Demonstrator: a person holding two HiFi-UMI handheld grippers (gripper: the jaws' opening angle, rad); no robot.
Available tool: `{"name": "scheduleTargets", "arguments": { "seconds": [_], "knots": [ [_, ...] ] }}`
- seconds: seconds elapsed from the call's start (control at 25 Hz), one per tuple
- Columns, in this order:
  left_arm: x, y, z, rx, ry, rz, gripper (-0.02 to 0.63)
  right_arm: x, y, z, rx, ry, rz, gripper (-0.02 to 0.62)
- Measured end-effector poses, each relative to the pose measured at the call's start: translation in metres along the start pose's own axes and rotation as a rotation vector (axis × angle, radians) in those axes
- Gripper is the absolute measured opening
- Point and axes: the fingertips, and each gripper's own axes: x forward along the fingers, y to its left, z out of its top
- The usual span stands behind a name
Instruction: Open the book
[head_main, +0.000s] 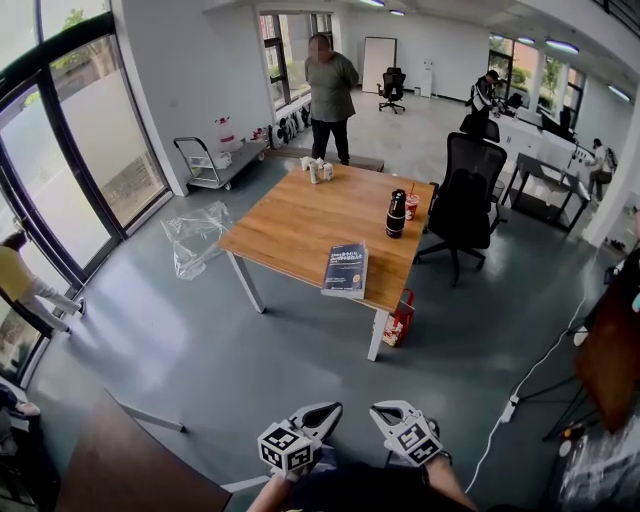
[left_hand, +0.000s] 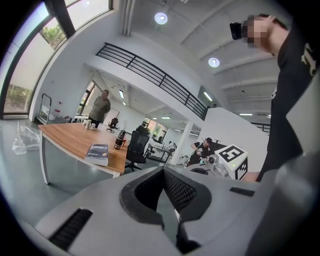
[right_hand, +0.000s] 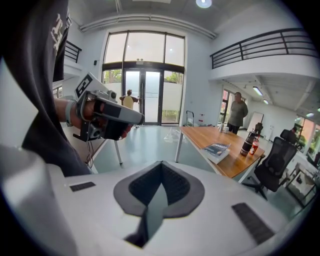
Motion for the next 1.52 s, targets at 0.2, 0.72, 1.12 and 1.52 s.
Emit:
{"name": "scheduleTargets", "arguments": {
  "seconds": [0.2,0.72,1.12,1.52],
  "knots": [
    [0.000,0.024,0.012,0.001,-0.012,-0.005,0.006,0.017,-0.006,0.014,-0.014,0.002,-0.015,-0.011],
    [-0.003,0.076,0.038,-0.002,-0.031,-0.031,0.006,0.058,-0.021,0.051,-0.043,0.021,-0.038,-0.011],
    [-0.014,0.123,0.052,-0.013,-0.042,-0.014,0.006,0.098,-0.026,0.078,-0.093,0.033,-0.030,-0.011],
    [-0.016,0.159,0.061,-0.023,-0.033,-0.030,0.006,0.126,-0.034,0.092,-0.084,0.050,-0.043,-0.011]
  ]
}}
